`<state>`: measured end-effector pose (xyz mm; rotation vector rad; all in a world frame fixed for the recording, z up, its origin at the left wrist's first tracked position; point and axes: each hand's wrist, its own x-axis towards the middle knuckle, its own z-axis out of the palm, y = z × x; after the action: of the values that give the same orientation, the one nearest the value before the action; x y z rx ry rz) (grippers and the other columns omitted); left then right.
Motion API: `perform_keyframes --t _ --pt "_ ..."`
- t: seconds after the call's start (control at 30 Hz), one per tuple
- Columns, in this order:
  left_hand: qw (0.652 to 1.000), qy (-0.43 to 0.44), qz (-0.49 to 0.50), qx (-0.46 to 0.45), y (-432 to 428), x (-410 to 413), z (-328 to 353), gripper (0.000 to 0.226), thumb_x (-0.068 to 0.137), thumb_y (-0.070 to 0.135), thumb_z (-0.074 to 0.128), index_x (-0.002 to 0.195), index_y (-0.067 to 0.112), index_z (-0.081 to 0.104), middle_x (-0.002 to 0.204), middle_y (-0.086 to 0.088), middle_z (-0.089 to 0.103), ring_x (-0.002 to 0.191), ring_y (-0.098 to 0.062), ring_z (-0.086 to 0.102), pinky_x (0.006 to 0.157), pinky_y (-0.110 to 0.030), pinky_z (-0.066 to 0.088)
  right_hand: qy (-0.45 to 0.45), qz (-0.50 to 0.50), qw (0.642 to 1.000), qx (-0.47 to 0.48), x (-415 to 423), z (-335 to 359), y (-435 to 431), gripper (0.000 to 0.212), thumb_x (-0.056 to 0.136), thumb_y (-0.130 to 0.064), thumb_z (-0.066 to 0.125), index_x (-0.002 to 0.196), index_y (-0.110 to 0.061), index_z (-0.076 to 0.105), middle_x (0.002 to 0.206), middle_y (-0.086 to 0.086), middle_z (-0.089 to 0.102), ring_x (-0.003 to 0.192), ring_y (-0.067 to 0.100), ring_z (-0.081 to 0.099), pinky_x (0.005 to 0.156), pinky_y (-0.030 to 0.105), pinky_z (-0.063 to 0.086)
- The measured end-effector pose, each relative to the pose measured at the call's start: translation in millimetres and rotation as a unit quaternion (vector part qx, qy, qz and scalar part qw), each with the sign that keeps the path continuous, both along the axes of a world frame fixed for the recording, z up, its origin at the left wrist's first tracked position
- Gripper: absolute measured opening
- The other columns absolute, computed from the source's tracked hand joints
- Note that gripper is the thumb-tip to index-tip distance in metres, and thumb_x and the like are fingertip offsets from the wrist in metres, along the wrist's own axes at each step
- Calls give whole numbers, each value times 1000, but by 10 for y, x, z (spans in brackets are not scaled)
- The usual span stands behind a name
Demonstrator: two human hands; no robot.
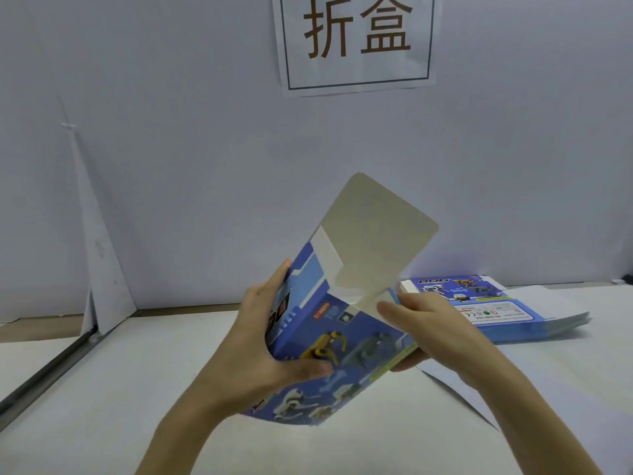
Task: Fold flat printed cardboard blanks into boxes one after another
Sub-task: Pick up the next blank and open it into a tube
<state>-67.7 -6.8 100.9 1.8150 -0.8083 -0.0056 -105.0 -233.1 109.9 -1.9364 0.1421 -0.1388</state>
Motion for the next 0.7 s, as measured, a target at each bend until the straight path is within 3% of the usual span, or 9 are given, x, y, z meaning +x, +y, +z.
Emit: perform_keyframes --t 0.13,0.17,0.23,0.27,0.33,0.43,0.47,0.6,0.7 --pt "991 56 -62 -105 -93 -115 99 53 99 14 41 147 -1 22 150 -21 34 137 -34 36 112 -43 30 -41 -97 990 -99 0 10 42 26 94 -12 47 85 8 61 77 19 63 56 25 66 53 43 59" --pt "988 70 -34 -137 -119 -117 75 73 94 36 46 142 -15 24 146 -33 34 136 -41 34 112 -46 25 -57 -115 984 -124 -9 12 68 28 94 -13 47 79 7 60 75 18 58 55 25 64 51 43 59" --pt "993 33 -24 -111 -266 -132 141 154 36 87 63 126 -33 29 125 -44 46 121 -49 44 105 -50 30 -91 -144 971 -170 -32 24 125 34 96 -15 45 66 0 51 70 13 49 59 26 57 54 45 58" --pt "994 22 27 -107 -327 -116 194 171 10 96 54 121 -32 36 109 -33 57 105 -42 53 98 -42 40 -105 -154 963 -193 -45 33 144 38 97 -16 44 60 -5 44 66 10 45 62 28 54 59 47 58" --pt "991 65 72 -97 -386 -118 265 162 -4 95 49 116 -13 49 82 -3 53 73 -15 50 72 -20 42 -134 -167 950 -227 -67 50 161 43 97 -17 44 55 -12 34 60 4 38 62 25 46 66 47 55" --pt "983 145 36 -109 -321 -148 163 68 57 68 72 103 24 51 96 5 61 76 -2 62 70 -15 48 -185 -184 931 -255 -107 65 209 46 97 -18 45 55 -15 29 53 0 35 55 15 35 57 14 39" --pt "983 161 24 -90 -275 -173 114 48 70 51 72 107 32 50 102 7 64 83 -2 64 73 -15 50 -194 -186 927 -262 -122 72 240 46 97 -19 45 55 -15 29 51 -1 35 53 13 34 52 15 35" --pt "987 32 154 -23 -149 -96 -30 27 92 9 52 106 33 54 81 22 65 73 5 58 57 0 40 -220 -171 921 -272 -133 46 341 40 95 -17 47 58 -21 31 50 -5 40 51 16 39 55 31 28" --pt "953 -98 283 48 -120 -51 -22 38 91 -4 36 102 28 54 52 9 53 51 2 47 47 -7 36 -192 -142 932 -274 -128 10 380 38 89 -8 47 61 -22 26 52 -4 36 52 13 34 50 21 32"
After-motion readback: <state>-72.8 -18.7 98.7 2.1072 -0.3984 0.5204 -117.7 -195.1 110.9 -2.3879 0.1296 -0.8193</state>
